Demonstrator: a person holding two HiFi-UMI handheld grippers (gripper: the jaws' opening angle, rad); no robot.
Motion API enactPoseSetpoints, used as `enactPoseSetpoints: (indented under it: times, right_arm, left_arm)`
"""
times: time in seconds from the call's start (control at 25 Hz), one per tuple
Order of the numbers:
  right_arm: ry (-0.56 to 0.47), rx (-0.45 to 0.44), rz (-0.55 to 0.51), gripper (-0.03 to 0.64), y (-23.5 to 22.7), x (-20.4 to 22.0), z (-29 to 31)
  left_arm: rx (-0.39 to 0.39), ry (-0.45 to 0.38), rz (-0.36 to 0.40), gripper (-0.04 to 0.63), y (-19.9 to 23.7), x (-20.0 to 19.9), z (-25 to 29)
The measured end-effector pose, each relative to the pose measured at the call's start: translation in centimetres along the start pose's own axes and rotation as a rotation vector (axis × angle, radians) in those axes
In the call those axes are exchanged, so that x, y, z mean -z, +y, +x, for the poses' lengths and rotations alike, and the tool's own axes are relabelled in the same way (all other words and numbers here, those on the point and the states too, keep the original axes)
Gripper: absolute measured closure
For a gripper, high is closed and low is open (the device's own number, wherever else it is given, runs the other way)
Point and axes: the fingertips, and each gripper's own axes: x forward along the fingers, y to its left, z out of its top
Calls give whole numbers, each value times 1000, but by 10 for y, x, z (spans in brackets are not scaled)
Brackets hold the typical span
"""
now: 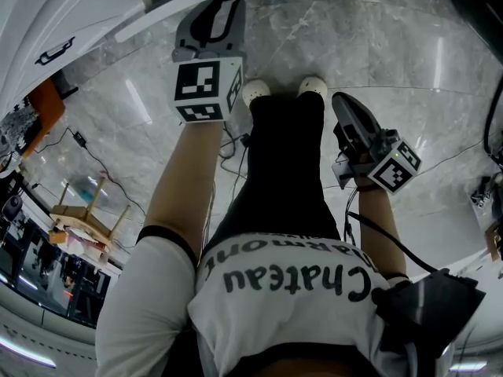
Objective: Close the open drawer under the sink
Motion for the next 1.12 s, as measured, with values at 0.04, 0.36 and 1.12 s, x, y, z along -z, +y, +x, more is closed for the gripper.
enactPoseSetpoints:
  times: [0.04, 0.36, 1.12]
  right_arm:
    - [-3, 2, 0, 603, 1, -1, 0]
    - [-28, 19, 1, 603, 1, -11, -3]
    - [-40, 36, 23, 603, -6, -13, -8]
  left_arm:
    - [-1, -1, -9, 495, 2, -2, 2]
    - [-14, 3, -21, 495, 15, -10, 13]
    - [-30, -20, -59, 491, 37, -25, 31]
